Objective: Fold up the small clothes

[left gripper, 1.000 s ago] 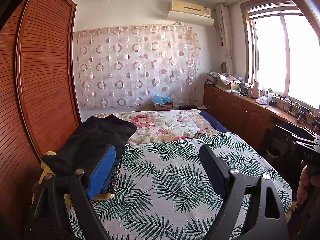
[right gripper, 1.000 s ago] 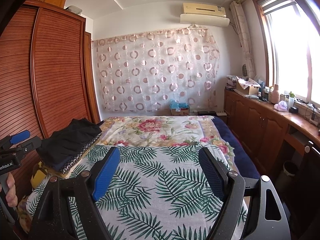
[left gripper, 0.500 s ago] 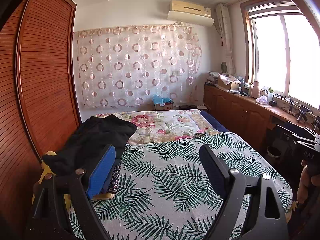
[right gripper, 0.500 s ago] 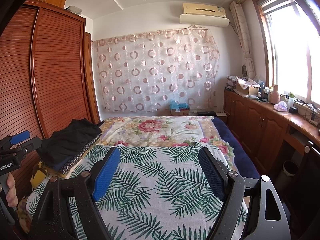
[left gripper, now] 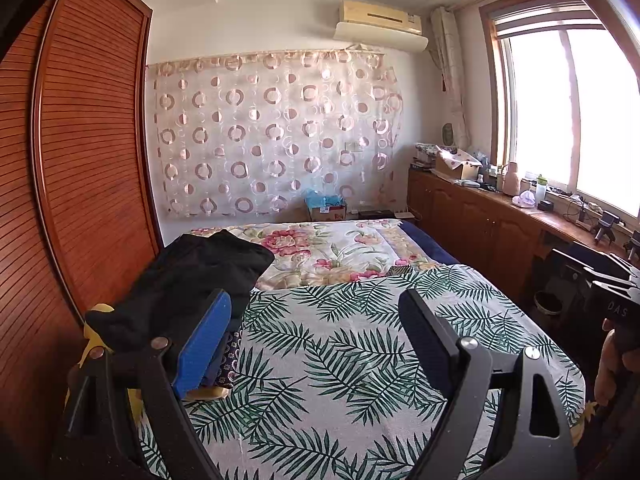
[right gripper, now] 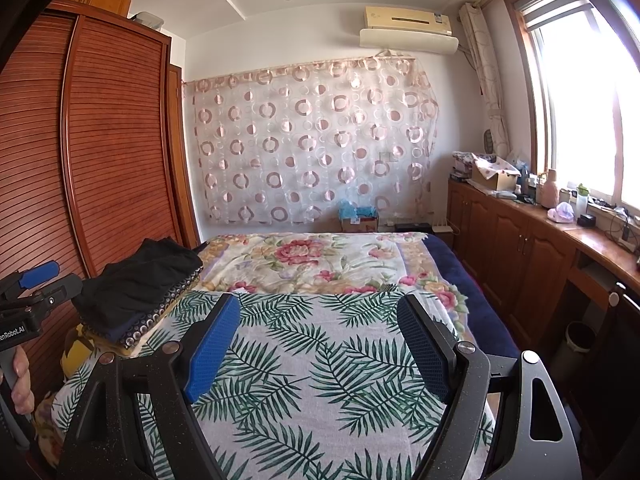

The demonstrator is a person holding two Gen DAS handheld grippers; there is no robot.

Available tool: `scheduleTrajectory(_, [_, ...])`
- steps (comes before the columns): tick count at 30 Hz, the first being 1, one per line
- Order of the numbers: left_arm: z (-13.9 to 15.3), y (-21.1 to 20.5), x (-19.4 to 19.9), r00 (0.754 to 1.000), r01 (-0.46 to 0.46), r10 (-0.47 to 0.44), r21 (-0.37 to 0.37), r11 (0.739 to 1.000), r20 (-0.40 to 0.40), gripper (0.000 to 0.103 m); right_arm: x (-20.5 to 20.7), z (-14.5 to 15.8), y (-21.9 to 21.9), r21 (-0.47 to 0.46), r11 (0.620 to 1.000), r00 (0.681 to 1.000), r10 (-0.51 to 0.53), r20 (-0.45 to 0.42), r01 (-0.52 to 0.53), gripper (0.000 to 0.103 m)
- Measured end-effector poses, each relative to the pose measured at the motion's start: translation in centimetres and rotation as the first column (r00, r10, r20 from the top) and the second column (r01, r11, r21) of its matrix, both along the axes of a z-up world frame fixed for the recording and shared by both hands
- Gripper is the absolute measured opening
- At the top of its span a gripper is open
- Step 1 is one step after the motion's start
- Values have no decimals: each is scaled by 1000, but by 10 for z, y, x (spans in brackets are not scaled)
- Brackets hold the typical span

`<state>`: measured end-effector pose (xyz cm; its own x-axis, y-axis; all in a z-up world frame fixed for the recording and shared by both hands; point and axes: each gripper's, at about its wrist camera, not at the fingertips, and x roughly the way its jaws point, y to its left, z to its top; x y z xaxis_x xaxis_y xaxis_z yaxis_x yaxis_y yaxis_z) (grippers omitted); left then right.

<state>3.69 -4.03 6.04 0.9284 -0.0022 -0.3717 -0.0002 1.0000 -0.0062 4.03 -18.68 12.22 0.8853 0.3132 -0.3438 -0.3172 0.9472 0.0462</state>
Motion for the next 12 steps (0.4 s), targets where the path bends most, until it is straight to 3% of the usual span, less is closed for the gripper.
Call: scheduleTrajectory(12, [-2, 0, 0, 1000, 0, 0, 1, 1000, 1, 86, 1, 2, -3, 6, 1000, 1000, 3, 3, -3, 82])
